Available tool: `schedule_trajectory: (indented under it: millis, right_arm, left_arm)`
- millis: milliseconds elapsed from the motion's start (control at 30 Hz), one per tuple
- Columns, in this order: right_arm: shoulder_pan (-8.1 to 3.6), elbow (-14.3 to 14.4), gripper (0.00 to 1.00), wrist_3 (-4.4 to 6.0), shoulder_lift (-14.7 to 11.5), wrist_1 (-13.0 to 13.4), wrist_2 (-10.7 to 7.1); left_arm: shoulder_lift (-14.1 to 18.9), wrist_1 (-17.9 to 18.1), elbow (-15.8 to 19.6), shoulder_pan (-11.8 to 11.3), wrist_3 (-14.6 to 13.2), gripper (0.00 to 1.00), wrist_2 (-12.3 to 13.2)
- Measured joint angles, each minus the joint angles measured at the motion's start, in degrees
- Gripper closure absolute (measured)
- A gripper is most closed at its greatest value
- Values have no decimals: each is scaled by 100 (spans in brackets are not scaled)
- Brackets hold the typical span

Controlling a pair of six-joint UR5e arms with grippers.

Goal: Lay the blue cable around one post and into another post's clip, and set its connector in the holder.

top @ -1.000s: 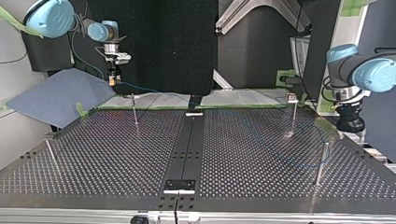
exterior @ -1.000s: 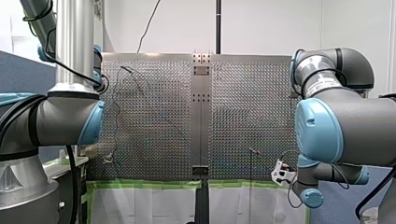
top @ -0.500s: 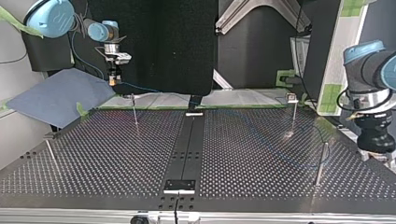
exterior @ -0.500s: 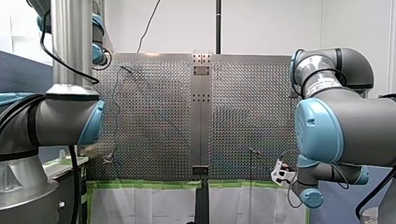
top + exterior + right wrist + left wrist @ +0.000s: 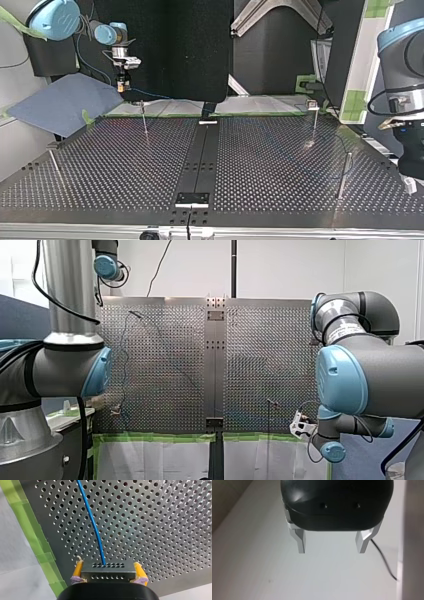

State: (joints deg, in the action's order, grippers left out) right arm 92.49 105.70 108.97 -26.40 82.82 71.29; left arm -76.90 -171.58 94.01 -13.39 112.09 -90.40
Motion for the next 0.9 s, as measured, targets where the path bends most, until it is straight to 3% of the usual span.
schedule_trajectory:
  millis: [300,600,767,900]
  right_arm:
    - [13,-3,100,-3,2,-1,24]
    - [42,-33,100,-33,2,-34,32]
    - [52,-35,100,-43,2,-39,49]
    - [59,-37,100,-48,1,-44,51]
  left_arm:
    - [447,-449,-356,447,-448,0,-365]
    - [913,-913,-63,875,-676,0,-488]
    - [1119,-1153,-20,939,-678,0,-507]
    - [1077,-1356,71,967,-736,0,-563]
